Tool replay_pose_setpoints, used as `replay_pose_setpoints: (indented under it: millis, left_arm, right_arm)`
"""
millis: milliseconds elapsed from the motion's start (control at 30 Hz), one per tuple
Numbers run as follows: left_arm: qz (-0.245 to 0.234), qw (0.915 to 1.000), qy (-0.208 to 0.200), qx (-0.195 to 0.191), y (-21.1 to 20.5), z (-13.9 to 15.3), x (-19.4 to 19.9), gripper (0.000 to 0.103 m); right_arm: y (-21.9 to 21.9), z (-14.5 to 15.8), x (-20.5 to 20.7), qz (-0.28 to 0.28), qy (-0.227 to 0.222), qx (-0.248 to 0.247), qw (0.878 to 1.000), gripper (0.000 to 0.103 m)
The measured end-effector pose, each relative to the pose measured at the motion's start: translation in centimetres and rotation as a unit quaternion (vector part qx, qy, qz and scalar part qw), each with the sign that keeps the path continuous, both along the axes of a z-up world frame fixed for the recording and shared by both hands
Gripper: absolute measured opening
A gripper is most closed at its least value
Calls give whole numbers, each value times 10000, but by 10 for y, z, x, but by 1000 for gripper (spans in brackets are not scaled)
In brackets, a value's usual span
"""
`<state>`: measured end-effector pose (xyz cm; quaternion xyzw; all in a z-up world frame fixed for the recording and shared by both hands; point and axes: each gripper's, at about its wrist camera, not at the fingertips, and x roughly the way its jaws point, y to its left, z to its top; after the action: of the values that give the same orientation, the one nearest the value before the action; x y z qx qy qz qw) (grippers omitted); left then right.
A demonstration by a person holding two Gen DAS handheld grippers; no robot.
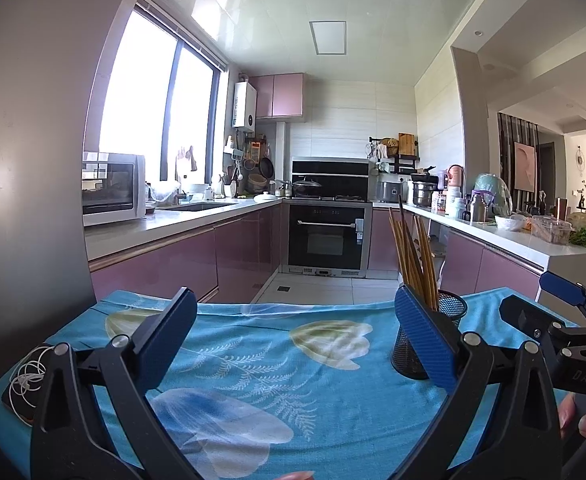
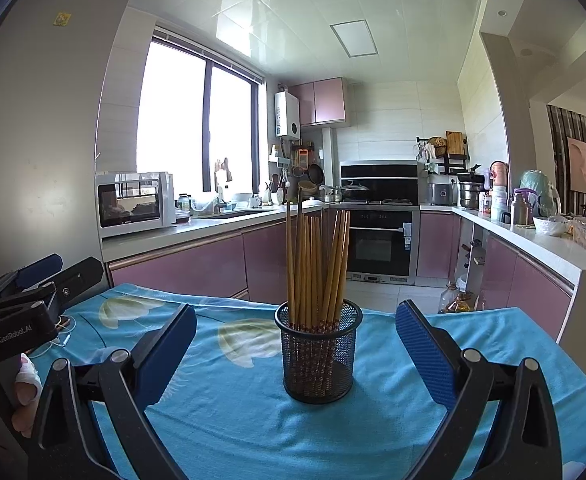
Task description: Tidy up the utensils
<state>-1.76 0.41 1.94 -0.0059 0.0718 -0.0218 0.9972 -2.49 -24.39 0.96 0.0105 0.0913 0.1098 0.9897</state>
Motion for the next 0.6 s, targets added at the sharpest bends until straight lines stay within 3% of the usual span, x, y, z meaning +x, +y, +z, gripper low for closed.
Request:
replay_pose_setpoints:
  millis: [600]
  left_arm:
    - [21,10000,-14,-11,0,1,-1,97]
  right_arm:
    - [0,-2,-1,8,29,37,10000,96]
